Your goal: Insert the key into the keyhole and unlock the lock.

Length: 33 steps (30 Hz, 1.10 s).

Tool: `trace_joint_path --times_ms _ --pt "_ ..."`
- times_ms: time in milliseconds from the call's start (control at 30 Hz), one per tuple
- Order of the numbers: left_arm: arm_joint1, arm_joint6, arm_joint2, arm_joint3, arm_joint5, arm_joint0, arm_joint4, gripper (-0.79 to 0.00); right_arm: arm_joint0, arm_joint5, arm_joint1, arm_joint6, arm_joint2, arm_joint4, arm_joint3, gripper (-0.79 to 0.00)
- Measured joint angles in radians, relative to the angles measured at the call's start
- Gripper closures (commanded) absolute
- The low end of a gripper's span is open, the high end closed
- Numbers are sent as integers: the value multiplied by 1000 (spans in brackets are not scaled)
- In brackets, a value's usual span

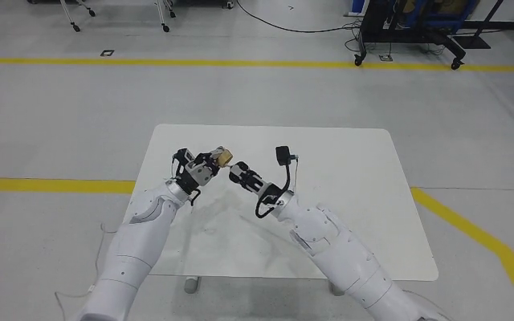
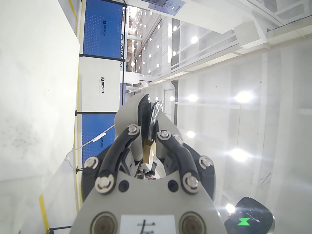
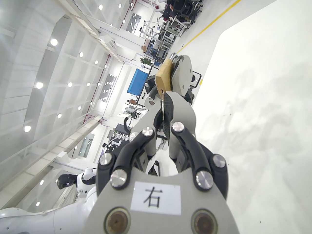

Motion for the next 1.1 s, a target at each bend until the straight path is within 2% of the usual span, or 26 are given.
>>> trace_joint_path --times_ms 267,533,1100 --pt "3 85 -22 -41 -69 27 60 0 4 6 -10 -57 3 -45 10 0" --pt "4 138 -23 -90 -82 53 123 0 -13 -28 -21 -104 9 -37 2 0" --pt "2 141 -32 -106 -68 66 122 0 -7 -23 -44 -97 6 -34 32 0"
